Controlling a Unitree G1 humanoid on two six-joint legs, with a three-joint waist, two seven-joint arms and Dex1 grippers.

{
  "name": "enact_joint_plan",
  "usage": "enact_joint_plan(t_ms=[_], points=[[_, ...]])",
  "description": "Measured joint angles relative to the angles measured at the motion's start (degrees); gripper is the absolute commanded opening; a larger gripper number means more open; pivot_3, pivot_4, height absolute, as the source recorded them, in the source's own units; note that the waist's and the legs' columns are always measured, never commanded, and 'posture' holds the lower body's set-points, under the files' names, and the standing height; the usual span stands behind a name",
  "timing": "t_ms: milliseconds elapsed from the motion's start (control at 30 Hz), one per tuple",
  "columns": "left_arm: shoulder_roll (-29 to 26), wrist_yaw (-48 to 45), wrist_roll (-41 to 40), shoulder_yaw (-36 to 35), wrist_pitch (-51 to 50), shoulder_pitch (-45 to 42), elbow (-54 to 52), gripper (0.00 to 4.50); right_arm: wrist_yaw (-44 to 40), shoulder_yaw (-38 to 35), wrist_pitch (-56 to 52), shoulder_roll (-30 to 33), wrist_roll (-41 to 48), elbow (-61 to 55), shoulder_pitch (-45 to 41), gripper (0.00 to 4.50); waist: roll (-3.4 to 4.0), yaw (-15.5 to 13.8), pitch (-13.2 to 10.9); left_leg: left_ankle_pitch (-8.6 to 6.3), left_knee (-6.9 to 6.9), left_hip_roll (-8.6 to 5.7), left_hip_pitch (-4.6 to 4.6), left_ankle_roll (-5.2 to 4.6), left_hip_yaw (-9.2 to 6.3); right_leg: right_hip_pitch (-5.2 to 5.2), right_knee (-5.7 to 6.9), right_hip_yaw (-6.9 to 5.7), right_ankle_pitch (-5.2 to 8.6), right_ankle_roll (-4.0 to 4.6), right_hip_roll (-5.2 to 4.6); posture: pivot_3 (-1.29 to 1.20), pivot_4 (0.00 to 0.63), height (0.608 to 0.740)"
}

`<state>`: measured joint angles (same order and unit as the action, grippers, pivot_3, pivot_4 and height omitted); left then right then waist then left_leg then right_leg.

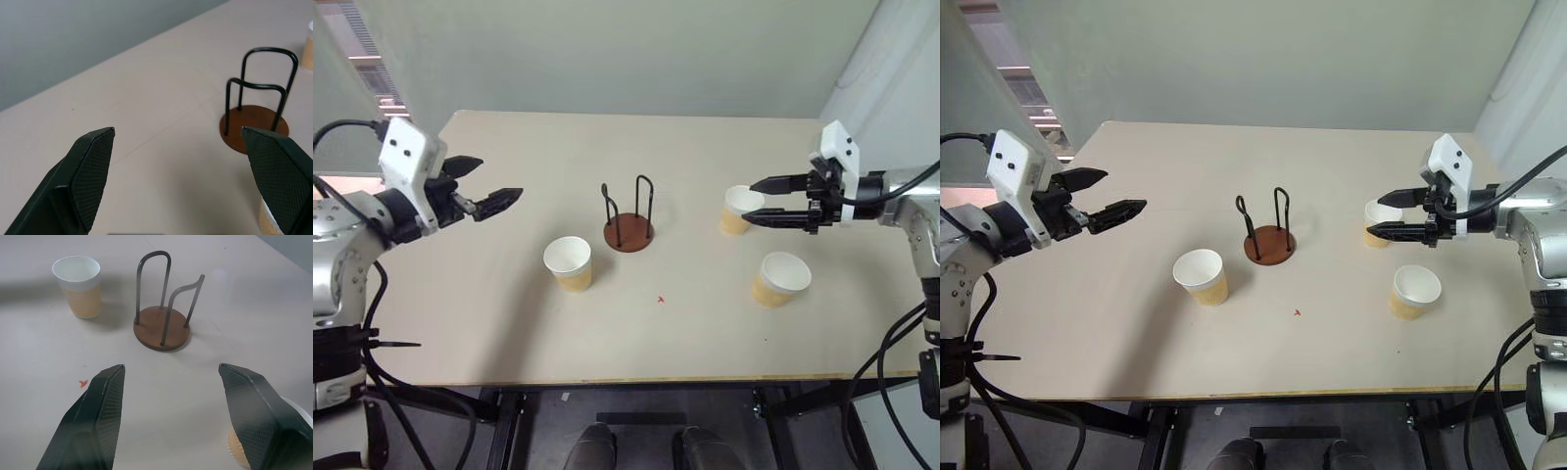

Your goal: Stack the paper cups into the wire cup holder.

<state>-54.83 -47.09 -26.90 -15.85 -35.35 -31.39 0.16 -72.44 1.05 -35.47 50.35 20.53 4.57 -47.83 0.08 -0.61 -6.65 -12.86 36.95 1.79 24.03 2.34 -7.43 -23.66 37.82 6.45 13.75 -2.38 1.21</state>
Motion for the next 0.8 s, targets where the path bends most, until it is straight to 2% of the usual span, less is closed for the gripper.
enact_joint_plan(t_ms=[267, 500, 600, 800], points=[[0.6, -2.9, 2.2, 5.0, 1.6, -4.9, 4.4, 4.44, 3.4, -1.7, -0.8, -0.7, 1.8, -2.8, 1.1, 3.16, 0.0, 0.0, 0.0, 0.0, 0.01, -0.01, 0.01, 0.0, -0.01, 0.0, -0.01, 0.02, 0.0, 0.0, -0.01, 0.0, 0.15, 0.74], [-0.6, -11.2, -2.1, 8.0, -5.6, -5.4, 1.5, 4.44, 4.2, -5.0, -6.9, 1.5, 7.6, -8.0, 1.9, 3.16, 0.0, -0.1, 0.0, 0.01, -0.05, -0.02, 0.06, 0.04, 0.0, -0.04, -0.04, 0.01, 0.12, -0.01, 0.01, 0.0, 0.15, 0.74], [-0.8, -12.3, -1.4, 10.0, -5.9, -5.4, 0.8, 4.44, 4.0, -5.3, -8.7, 2.9, 9.5, -10.1, 2.3, 3.16, 0.0, -0.1, 0.0, 0.0, -0.05, -0.02, 0.05, 0.06, 0.01, -0.04, -0.03, 0.04, 0.16, -0.03, 0.01, 0.0, 0.15, 0.74], [2.5, -11.4, 1.3, 13.9, -5.2, -5.6, 1.0, 4.44, 5.0, -5.3, -10.1, 3.9, 10.8, -11.9, 2.7, 3.16, 0.0, -0.1, 0.0, 0.01, 0.04, -0.01, 0.05, 0.05, 0.0, -0.02, -0.01, 0.05, 0.15, -0.05, 0.0, 0.0, 0.15, 0.74]])
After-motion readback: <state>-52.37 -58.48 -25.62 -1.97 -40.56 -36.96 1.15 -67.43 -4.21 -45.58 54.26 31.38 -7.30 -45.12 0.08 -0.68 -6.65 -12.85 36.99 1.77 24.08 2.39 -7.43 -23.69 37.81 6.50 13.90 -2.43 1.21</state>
